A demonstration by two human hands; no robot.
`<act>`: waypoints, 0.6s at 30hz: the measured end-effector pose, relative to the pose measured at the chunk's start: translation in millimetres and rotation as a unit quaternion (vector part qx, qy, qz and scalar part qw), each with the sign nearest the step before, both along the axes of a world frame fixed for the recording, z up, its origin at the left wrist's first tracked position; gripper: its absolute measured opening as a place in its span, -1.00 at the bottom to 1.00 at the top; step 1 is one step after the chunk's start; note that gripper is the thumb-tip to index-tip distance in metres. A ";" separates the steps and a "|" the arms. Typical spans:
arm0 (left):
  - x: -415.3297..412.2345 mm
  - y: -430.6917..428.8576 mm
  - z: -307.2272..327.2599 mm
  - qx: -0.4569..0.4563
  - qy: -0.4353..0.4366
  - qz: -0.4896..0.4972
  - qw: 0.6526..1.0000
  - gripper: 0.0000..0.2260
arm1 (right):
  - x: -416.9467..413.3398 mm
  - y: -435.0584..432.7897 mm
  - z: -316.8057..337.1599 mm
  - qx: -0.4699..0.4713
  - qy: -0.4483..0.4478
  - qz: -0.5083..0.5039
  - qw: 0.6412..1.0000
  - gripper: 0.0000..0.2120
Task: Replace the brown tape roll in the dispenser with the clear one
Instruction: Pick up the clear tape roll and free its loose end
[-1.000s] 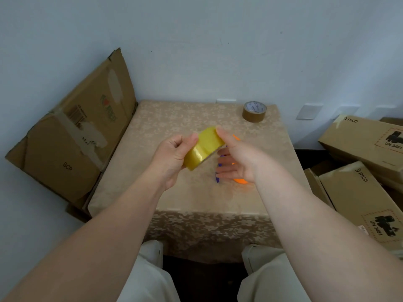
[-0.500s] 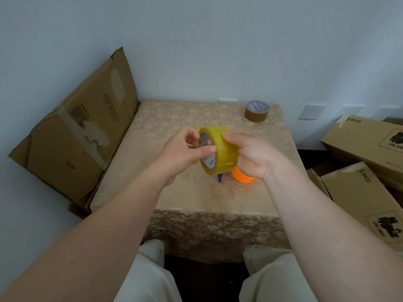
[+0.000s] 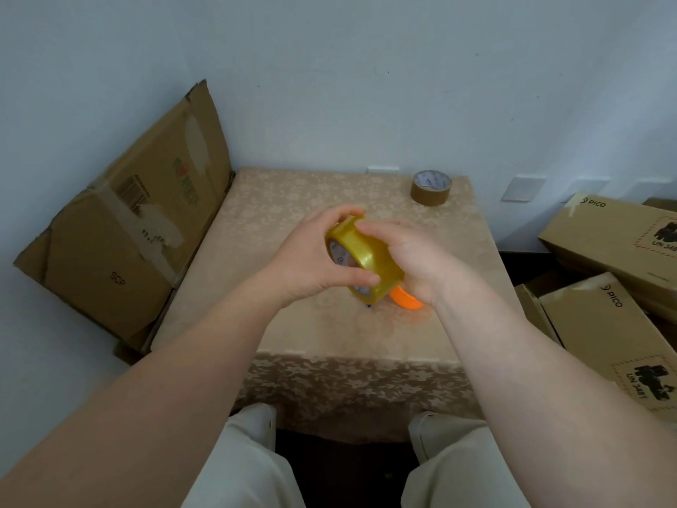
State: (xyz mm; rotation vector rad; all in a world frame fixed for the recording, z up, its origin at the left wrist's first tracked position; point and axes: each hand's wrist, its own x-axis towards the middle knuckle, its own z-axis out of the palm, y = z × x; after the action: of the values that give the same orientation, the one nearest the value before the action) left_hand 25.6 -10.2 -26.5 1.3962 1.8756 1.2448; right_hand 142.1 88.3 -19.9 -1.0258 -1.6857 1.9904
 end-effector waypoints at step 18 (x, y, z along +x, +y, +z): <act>-4.9 -1.8 23.1 -0.011 0.032 -0.039 0.999 -0.61 | 6.4 12.8 9.4 0.039 -0.041 0.107 0.993 -0.75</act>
State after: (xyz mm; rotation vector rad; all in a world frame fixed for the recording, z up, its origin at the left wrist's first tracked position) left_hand 20.7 -12.0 -3.4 1.4995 1.8526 1.1504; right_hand 148.5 101.1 -10.5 -0.9453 -1.9755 2.0171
